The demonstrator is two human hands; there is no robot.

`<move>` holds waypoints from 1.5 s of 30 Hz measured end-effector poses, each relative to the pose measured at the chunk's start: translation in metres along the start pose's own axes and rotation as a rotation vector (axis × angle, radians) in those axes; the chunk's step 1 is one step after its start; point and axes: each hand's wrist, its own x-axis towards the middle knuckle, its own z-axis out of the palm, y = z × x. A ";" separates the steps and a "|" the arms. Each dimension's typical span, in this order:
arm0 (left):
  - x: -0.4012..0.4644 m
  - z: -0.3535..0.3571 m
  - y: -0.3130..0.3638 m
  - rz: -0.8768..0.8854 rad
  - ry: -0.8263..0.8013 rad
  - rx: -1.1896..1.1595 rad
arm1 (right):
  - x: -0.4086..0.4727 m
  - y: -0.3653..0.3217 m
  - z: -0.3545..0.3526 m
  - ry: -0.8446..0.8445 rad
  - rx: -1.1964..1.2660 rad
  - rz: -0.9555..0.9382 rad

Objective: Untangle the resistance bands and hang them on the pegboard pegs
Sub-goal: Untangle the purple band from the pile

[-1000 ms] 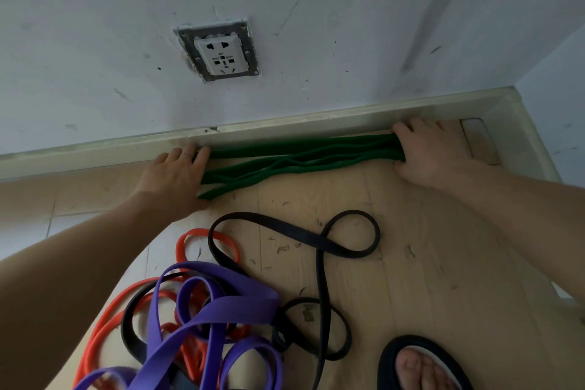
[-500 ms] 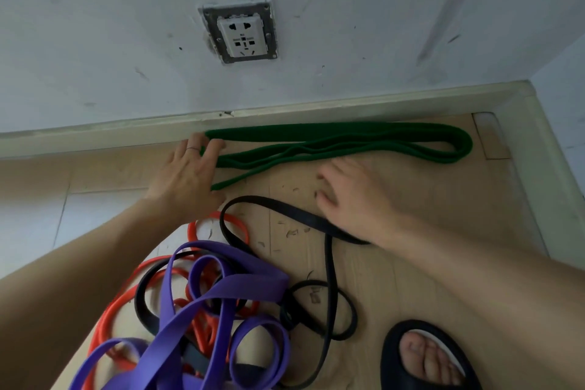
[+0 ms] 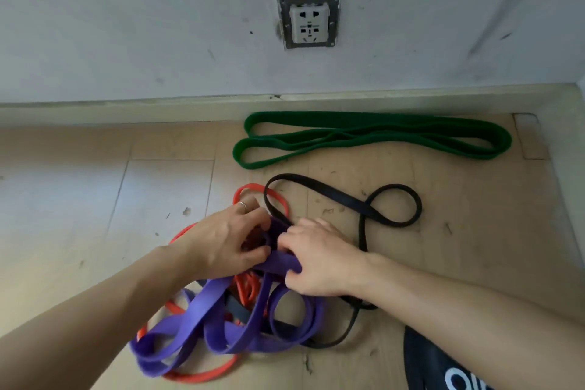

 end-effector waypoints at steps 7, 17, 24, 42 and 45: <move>-0.055 -0.034 0.038 -0.115 -0.119 -0.126 | -0.034 -0.056 -0.040 -0.071 0.226 0.099; -0.187 -0.146 0.142 -0.076 -0.015 -0.713 | -0.129 -0.201 -0.145 0.053 0.272 -0.093; -0.274 -0.167 0.176 -0.106 0.186 -0.780 | -0.184 -0.291 -0.211 0.335 0.526 -0.160; -0.294 -0.166 0.218 -0.074 0.521 -0.774 | -0.213 -0.319 -0.214 0.258 1.073 -0.353; -0.295 -0.170 0.212 -0.136 0.594 -0.779 | -0.212 -0.310 -0.221 0.207 0.993 -0.327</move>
